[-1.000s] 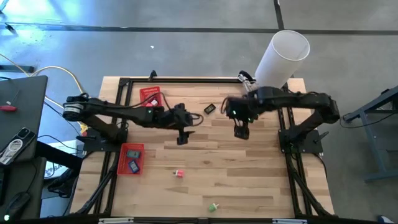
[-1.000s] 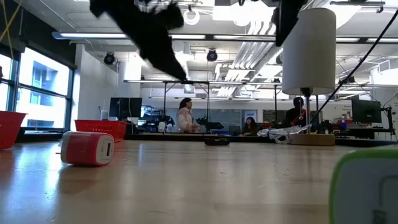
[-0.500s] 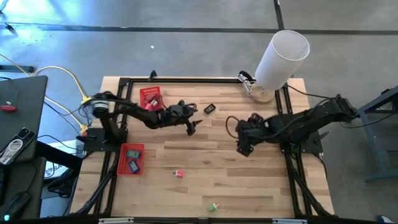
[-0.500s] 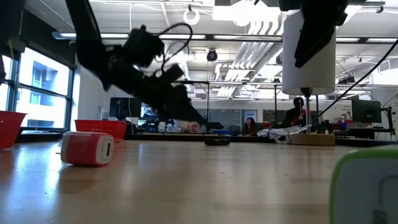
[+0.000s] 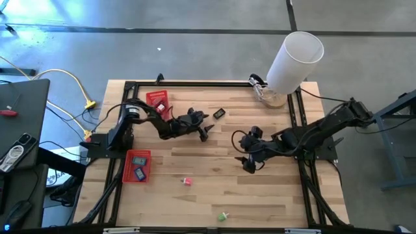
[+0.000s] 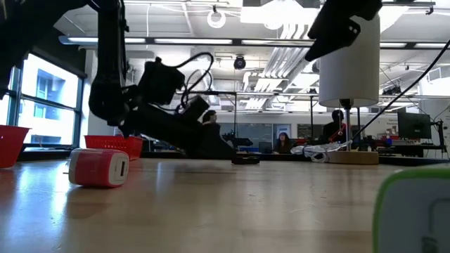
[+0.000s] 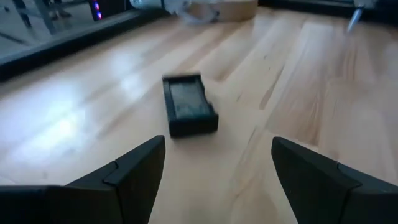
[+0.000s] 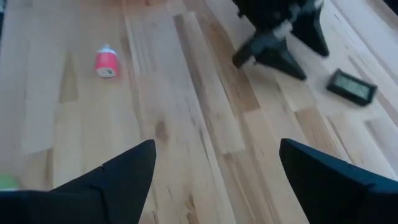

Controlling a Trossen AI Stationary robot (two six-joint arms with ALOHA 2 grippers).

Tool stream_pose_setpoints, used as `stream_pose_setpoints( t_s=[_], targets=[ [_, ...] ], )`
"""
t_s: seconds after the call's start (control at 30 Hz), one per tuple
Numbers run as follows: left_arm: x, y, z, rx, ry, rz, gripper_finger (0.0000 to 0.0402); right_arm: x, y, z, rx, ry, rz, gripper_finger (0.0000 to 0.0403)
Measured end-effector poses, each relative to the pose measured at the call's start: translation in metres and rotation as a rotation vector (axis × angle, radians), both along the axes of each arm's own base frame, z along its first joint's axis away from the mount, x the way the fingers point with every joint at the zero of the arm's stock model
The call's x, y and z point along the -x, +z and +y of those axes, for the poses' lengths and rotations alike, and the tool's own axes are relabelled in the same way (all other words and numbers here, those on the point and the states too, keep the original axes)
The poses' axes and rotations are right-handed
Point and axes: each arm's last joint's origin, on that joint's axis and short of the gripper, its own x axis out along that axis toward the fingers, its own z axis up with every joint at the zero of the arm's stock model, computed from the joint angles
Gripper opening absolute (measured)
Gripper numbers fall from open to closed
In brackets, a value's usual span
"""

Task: Pick & Place Office items
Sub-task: Put the black digital clock into the bottom red bin

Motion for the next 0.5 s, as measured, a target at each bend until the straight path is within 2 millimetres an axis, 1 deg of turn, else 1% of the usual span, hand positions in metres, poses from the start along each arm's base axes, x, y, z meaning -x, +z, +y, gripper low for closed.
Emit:
stream_pose_setpoints(
  t_s=[0.17,0.27,0.4,0.5],
  targets=[
    [-0.006,-0.013,0.001,-0.003,0.0,0.011,0.0287,-0.003,0.003,0.001,0.001,0.016,-0.035,0.0331],
    [-0.011,-0.017,0.003,-0.016,0.017,0.013,0.0287,-0.003,0.002,0.001,0.001,0.016,-0.035,0.0331],
    [-0.021,-0.02,0.007,-0.032,0.086,-0.003,0.0287,-0.003,0.002,0.001,0.001,0.016,-0.035,0.0331],
    [-0.027,-0.023,0.008,-0.035,0.093,-0.014,0.0287,-0.003,0.002,0.001,0.001,0.016,-0.035,0.0331]
  ],
)
